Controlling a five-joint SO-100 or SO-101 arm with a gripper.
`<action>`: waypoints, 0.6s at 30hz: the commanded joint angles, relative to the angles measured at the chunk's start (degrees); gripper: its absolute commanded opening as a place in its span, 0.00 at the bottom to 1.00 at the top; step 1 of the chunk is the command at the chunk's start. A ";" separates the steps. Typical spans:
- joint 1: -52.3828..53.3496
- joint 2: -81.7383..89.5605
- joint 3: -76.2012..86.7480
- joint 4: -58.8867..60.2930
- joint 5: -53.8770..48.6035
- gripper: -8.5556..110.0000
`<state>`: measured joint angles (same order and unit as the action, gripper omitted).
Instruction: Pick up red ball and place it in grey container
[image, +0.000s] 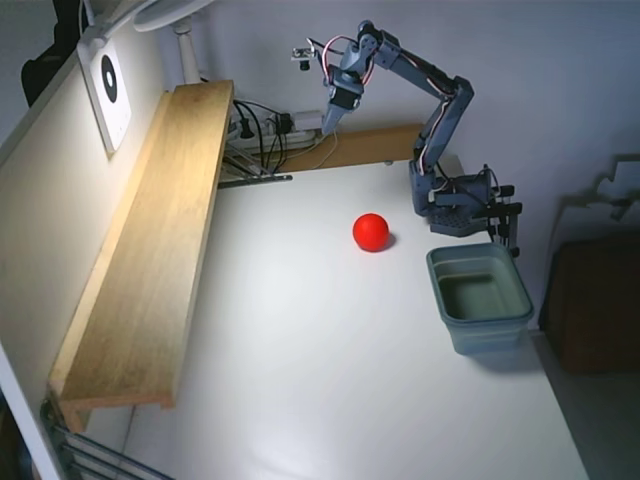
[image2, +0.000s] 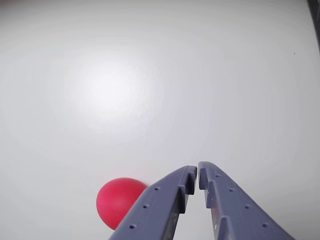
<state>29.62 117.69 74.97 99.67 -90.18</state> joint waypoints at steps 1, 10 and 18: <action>0.38 1.55 0.78 0.33 0.18 0.05; 0.38 1.55 0.78 0.33 0.18 0.39; -0.85 1.55 0.78 0.33 0.18 0.39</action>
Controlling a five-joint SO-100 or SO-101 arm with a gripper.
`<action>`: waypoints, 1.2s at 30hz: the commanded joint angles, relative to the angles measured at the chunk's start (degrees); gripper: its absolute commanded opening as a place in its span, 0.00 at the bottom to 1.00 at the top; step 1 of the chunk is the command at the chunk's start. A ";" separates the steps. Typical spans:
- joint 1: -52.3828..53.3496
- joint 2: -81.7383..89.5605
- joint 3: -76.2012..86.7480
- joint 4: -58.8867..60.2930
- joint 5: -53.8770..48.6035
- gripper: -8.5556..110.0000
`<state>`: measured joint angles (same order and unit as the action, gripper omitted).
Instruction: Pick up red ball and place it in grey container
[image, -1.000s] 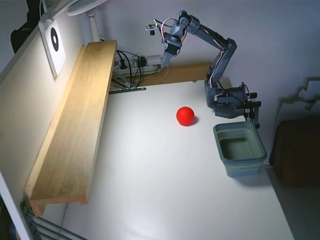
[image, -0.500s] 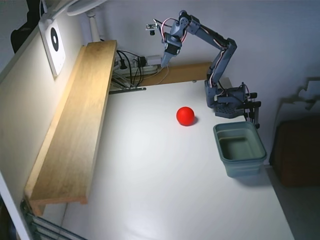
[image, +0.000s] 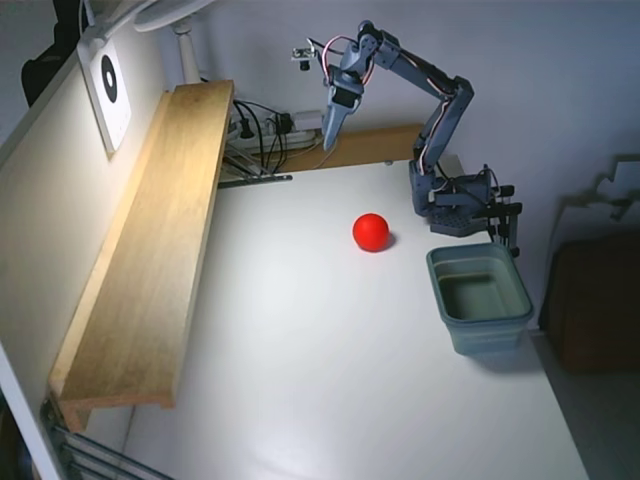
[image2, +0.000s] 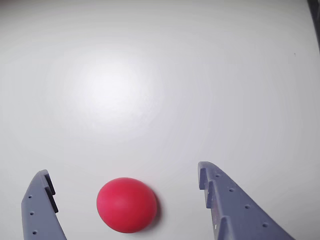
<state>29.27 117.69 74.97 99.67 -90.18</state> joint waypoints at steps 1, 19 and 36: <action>-1.71 1.55 0.78 0.33 0.18 0.39; -5.72 1.63 0.95 0.33 0.18 0.39; -5.72 9.14 18.86 -6.68 0.18 0.39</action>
<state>22.94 123.93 92.11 94.66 -90.18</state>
